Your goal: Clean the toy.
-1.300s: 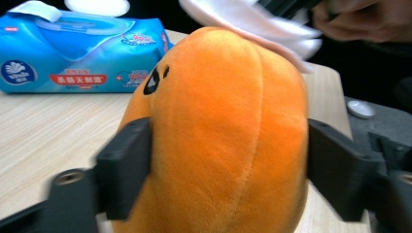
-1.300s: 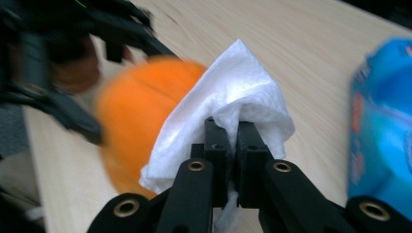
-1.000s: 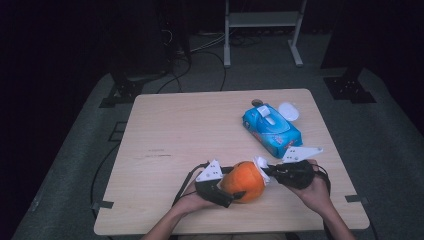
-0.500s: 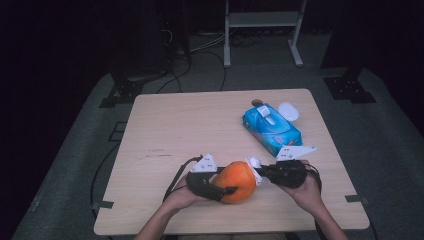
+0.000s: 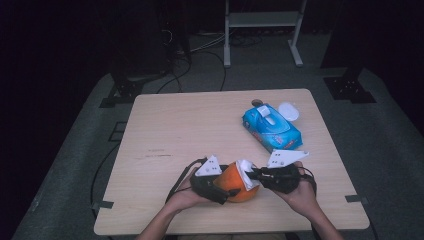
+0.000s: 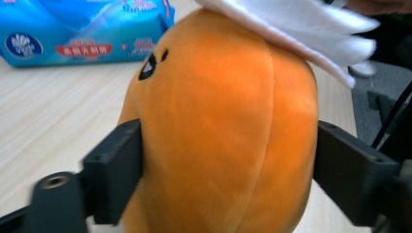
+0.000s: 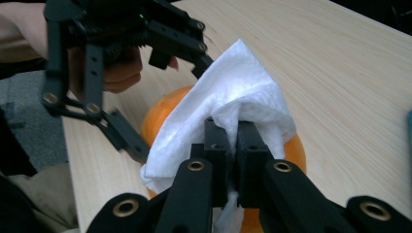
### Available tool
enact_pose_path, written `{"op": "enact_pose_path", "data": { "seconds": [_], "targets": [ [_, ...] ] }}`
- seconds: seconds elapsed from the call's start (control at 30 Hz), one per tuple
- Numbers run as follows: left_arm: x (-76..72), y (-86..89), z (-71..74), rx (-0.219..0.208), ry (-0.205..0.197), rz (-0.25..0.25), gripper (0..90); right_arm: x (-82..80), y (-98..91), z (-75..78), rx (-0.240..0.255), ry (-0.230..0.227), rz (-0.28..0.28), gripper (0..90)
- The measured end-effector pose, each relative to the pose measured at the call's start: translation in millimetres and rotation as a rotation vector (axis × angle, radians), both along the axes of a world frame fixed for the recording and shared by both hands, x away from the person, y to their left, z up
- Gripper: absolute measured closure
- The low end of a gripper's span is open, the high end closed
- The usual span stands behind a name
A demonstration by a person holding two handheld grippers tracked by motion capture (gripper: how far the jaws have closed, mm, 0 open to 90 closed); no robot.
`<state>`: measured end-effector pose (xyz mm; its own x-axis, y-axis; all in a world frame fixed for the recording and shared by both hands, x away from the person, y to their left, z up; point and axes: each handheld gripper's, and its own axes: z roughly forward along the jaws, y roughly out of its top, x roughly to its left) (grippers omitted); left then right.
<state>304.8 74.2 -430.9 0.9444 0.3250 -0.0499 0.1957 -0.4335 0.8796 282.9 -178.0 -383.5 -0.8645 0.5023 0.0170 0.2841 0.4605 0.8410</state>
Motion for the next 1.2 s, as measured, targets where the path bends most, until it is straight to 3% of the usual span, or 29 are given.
{"op": "enact_pose_path", "data": {
  "seconds": [0.17,0.43,0.5,0.57,0.63,0.73,0.83,0.9,1.0,1.03,1.1,1.2],
  "targets": [
    [6.2,10.5,-10.7,-0.027,-0.051,-0.046,9.5,3.9,-10.1,-2.7,0.009,0.012,-0.026,84.9],
    [10.7,6.3,-28.1,-0.020,-0.038,-0.075,6.8,7.6,-17.0,-4.4,0.014,0.031,-0.049,84.8],
    [10.2,4.4,-28.3,-0.002,-0.050,-0.076,9.1,7.3,-16.0,-4.5,0.019,0.034,-0.047,84.8],
    [7.2,4.1,-24.2,0.007,-0.057,-0.051,23.9,5.8,-13.7,-3.4,0.013,0.025,-0.047,84.8],
    [5.2,5.5,-15.0,0.009,-0.064,-0.042,33.2,4.7,-13.7,-1.5,0.023,0.015,-0.057,84.9],
    [0.5,10.7,2.5,-0.014,-0.067,-0.053,36.1,3.3,-17.9,4.5,0.060,0.006,-0.058,84.9],
    [-4.3,16.5,17.6,-0.009,-0.090,-0.059,36.2,3.7,-22.2,7.9,0.102,0.015,-0.052,85.0],
    [-5.1,16.5,18.3,0.041,-0.081,-0.055,36.1,7.7,-23.0,3.6,0.117,0.043,-0.047,85.0],
    [-1.7,13.8,7.5,0.097,-0.048,-0.053,35.8,13.1,-19.8,-9.0,0.071,0.072,-0.062,84.9],
    [-0.9,12.6,3.6,0.094,-0.039,-0.053,35.6,14.5,-18.8,-12.8,0.044,0.075,-0.070,84.9],
    [0.3,10.2,4.7,0.097,-0.036,-0.040,34.8,15.6,-17.6,-18.2,0.041,0.087,-0.082,85.0],
    [1.3,6.4,0.9,0.109,-0.026,-0.011,33.3,7.6,-9.1,-9.2,0.015,0.031,-0.081,85.0]
  ]
}}
